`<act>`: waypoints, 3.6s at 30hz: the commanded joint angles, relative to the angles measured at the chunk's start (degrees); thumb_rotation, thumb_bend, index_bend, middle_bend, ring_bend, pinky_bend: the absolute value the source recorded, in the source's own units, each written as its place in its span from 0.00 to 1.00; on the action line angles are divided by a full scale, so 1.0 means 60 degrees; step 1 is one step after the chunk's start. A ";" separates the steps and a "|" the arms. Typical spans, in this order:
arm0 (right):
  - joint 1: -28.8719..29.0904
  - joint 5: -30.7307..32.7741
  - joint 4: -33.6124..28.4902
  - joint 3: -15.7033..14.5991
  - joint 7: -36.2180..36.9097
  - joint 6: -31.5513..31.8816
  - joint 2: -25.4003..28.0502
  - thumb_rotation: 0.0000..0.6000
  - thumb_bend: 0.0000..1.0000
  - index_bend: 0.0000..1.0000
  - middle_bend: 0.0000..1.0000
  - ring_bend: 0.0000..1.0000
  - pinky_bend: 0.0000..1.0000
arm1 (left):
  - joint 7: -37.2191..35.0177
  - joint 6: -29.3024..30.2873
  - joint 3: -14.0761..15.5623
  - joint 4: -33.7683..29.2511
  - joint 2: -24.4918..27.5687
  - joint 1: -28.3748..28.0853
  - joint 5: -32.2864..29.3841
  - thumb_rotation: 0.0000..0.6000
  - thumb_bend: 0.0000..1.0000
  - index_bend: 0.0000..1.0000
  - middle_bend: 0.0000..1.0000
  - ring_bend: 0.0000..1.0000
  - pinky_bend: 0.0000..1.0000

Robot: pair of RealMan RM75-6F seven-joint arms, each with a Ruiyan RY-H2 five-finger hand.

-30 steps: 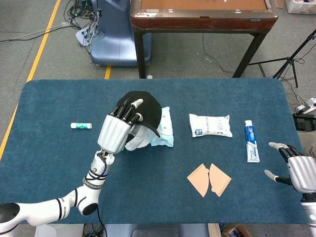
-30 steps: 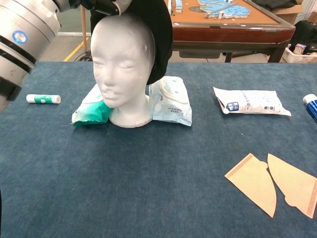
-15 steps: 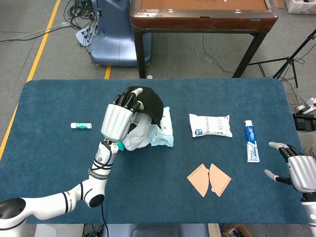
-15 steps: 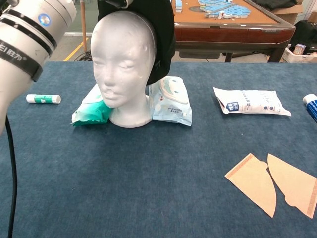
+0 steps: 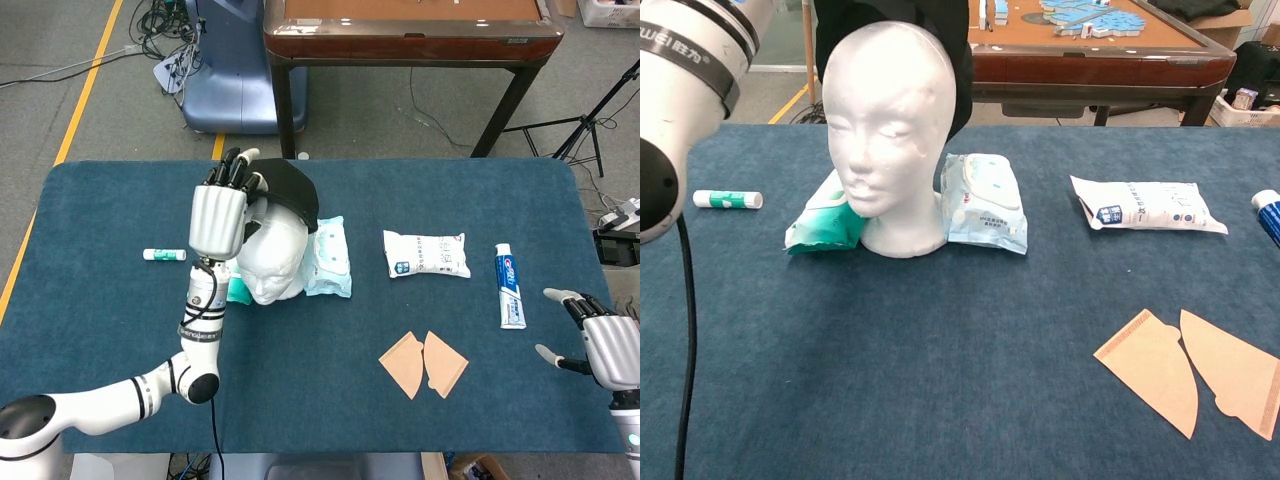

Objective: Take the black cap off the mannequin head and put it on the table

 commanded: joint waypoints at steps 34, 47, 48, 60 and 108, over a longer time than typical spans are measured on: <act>0.0254 0.0276 -0.0146 0.0052 -0.0668 -0.0495 -0.0170 1.00 0.14 0.26 0.32 0.28 0.52 | -0.4447 0.0539 0.1386 0.2023 0.1548 0.2333 -0.0270 1.00 0.43 0.69 0.23 0.18 0.38; 0.0337 0.0334 -0.0208 0.0042 -0.0936 -0.0628 -0.0237 1.00 0.14 0.26 0.32 0.28 0.52 | -0.6474 0.1842 0.3087 0.2781 0.1698 0.3975 0.1147 1.00 0.43 0.69 0.23 0.18 0.38; 0.0343 0.0338 -0.0210 0.0040 -0.0961 -0.0639 -0.0247 1.00 0.14 0.26 0.32 0.28 0.52 | -0.6488 0.1910 0.3222 0.2782 0.1730 0.4087 0.1248 1.00 0.43 0.69 0.23 0.18 0.38; 0.0375 0.0384 -0.0245 0.0038 -0.1053 -0.0685 -0.0264 1.00 0.14 0.26 0.32 0.28 0.52 | -0.6074 0.1993 0.4484 0.2209 0.2124 0.5203 0.1905 1.00 0.43 0.70 0.23 0.18 0.36; 0.0358 0.0330 -0.0334 -0.0050 -0.1453 -0.0624 -0.0361 1.00 0.14 0.26 0.32 0.28 0.52 | -0.2098 0.1788 0.6071 -0.2309 0.4881 0.7409 0.3226 1.00 0.07 0.48 0.46 0.36 0.45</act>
